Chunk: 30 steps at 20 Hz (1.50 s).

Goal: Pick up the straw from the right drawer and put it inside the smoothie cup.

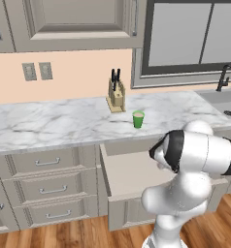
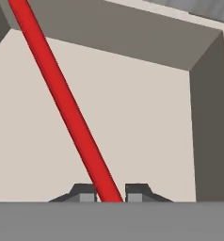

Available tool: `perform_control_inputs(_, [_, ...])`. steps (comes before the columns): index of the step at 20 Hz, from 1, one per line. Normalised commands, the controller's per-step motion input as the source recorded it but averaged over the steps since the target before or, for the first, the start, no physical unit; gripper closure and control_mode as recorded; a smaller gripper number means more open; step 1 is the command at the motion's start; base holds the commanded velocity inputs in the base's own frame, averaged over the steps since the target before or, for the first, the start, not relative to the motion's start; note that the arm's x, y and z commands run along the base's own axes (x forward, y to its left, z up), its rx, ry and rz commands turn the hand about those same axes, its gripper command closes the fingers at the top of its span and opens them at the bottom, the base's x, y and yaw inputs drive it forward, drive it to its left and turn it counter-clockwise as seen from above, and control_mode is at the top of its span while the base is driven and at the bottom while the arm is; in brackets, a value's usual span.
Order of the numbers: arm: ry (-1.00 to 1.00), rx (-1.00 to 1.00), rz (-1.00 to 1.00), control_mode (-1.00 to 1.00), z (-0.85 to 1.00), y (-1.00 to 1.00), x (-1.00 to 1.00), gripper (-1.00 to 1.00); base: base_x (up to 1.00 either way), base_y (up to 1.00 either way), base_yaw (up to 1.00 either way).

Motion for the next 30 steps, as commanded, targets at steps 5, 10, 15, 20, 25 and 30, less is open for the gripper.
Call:
perform_control_inputs(5, [0.0, 0.0, 0.0, -1.0, 1.0, 0.0, 0.04, 1.0, 0.0, 0.0, 0.0])
perform_control_inputs(10, [0.0, -0.01, 0.0, -1.0, 1.0, 0.0, 0.0, 1.0, 0.0, 0.0, 0.0])
perform_control_inputs(15, [0.0, 0.0, 0.01, -1.0, 1.0, 0.0, 0.06, 1.0, 0.0, 0.0, 0.0])
perform_control_inputs(20, [0.0, 0.01, 0.0, -1.0, 0.82, 0.0, 0.15, 1.0, 0.0, 0.0, 0.0])
perform_control_inputs(25, [0.0, 0.14, 0.02, -1.0, 0.53, 0.0, 0.24, 1.0, 0.0, 0.0, 0.0])
perform_control_inputs(30, [0.0, 0.3, 0.11, -1.0, 0.13, 0.0, 0.39, 1.0, 0.0, 0.0, 0.0])
